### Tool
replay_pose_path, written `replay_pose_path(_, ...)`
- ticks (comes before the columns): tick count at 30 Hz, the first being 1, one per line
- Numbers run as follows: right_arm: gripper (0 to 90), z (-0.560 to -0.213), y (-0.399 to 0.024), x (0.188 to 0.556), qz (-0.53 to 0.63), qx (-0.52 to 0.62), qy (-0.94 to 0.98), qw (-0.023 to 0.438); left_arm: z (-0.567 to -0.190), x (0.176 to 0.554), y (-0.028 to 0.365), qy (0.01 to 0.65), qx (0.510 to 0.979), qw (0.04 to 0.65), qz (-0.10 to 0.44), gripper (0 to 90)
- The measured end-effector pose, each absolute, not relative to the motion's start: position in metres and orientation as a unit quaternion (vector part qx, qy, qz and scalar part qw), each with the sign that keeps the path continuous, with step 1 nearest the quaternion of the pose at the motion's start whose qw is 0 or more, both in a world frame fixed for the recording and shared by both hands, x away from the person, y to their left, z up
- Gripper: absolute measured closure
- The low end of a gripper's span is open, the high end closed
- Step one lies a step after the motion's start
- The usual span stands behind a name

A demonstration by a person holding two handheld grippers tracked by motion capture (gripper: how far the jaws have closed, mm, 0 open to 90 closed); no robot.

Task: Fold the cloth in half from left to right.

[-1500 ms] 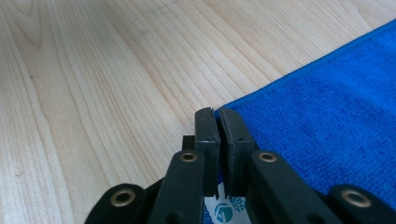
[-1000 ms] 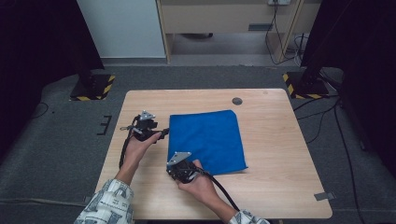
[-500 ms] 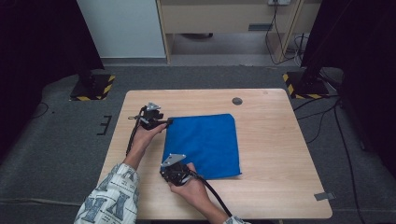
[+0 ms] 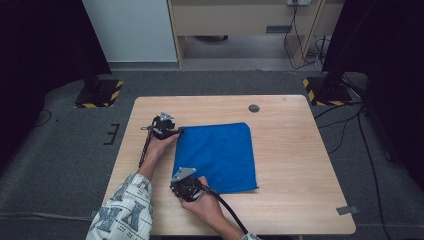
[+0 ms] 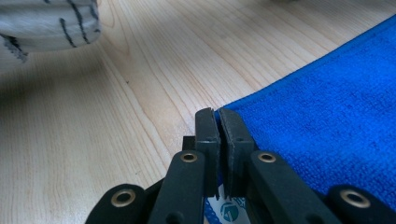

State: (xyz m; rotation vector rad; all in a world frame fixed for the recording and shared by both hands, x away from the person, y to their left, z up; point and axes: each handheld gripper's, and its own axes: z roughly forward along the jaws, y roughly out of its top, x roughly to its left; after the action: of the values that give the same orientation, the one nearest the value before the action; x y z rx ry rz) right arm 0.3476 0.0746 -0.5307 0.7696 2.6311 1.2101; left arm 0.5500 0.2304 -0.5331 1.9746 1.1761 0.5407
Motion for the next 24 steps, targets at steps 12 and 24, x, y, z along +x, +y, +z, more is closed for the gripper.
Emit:
replay_pose_path(12,87.0,-0.531,0.073,0.346,0.405,0.26,0.874,0.071,-0.536,0.562,0.224,0.462,0.784,0.36,0.204,50.3)
replay_pose_path(24,87.1,-0.529,0.072,0.345,0.41,0.26,0.871,0.075,-0.536,0.561,0.221,0.458,0.783,0.388,0.166,86.8)
